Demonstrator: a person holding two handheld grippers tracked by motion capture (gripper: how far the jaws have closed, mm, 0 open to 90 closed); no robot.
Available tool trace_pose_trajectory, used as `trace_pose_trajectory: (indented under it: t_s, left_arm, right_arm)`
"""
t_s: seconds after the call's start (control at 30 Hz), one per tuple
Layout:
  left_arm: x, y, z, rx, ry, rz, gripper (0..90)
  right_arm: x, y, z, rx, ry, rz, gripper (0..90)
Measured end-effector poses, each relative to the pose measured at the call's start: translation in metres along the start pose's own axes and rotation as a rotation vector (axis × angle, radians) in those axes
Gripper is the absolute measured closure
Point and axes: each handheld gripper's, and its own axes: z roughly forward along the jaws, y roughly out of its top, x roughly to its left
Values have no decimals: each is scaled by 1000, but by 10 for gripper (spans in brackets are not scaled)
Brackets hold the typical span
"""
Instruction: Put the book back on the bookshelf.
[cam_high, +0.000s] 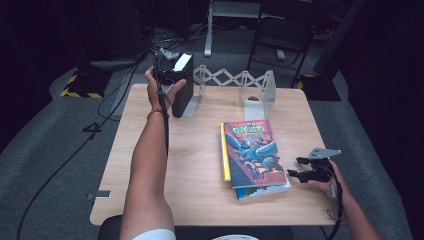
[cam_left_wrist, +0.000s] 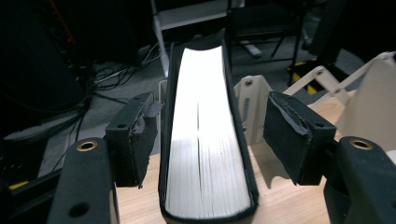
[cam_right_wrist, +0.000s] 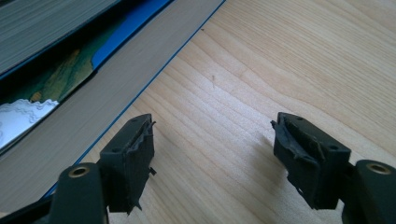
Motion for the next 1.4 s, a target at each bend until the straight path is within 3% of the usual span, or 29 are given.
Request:
trace_pose_trajectory:
  t_s: [0.17, 0.33, 0.4, 0.53, 0.67, 0.77, 0.93, 1.0, 1.07, 1.1, 1.4]
  left_arm:
    - [-7, 1, -12, -12, -26, 54, 295]
    - [-5, 1, -32, -53, -68, 58, 246]
    - [-6, -1, -42, -70, -69, 88, 244]
    - [-7, -5, -53, -63, -88, 113, 227]
    - [-10, -13, -69, -59, -116, 171, 229]
    - [-13, -19, -77, -62, -136, 183, 228]
    - [-17, -30, -85, -34, -155, 224, 213]
    - [-21, -39, -90, -31, -192, 227, 202]
    - [-23, -43, -91, -25, -202, 228, 196]
    - [-28, -52, -93, -9, -237, 241, 178]
    - [-44, -90, -96, 53, -311, 291, 173]
  right_arm:
    - [-1, 0, -1, -9, -27, 19, 286]
    - [-3, 1, -2, -19, -46, 43, 275]
    - [-2, 2, -1, -21, -52, 45, 272]
    - [-1, 2, -1, -22, -56, 44, 267]
    - [0, 4, -2, -24, -55, 45, 266]
    - [1, 5, -2, -22, -55, 40, 267]
    - [1, 5, -4, -31, -54, 34, 266]
    - [1, 6, -6, -39, -60, 37, 266]
    - [1, 6, -7, -41, -61, 38, 266]
    - [2, 7, -9, -52, -65, 34, 266]
    - [5, 13, -17, -87, -75, 22, 264]
